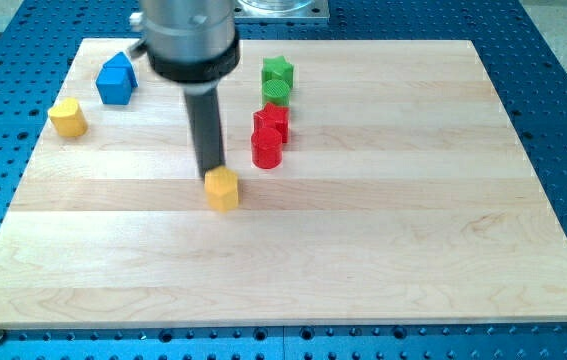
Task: Push the hexagon below the red circle
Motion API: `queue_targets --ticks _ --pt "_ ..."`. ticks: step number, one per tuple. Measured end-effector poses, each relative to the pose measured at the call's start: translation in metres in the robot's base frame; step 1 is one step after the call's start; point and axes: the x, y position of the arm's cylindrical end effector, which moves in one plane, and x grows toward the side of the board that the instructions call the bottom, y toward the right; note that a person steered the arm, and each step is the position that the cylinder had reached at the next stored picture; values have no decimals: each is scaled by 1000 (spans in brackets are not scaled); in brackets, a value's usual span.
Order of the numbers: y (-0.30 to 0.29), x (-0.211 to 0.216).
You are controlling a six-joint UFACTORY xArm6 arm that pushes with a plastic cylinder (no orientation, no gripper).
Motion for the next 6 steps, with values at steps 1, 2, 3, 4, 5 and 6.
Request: queue_targets --ticks 1,2,3,4,5,6 --pt "-66 -6" --pt "-71 65" --pt "22 48" --pt "37 31" --pt "-28 23" --pt "1 -4"
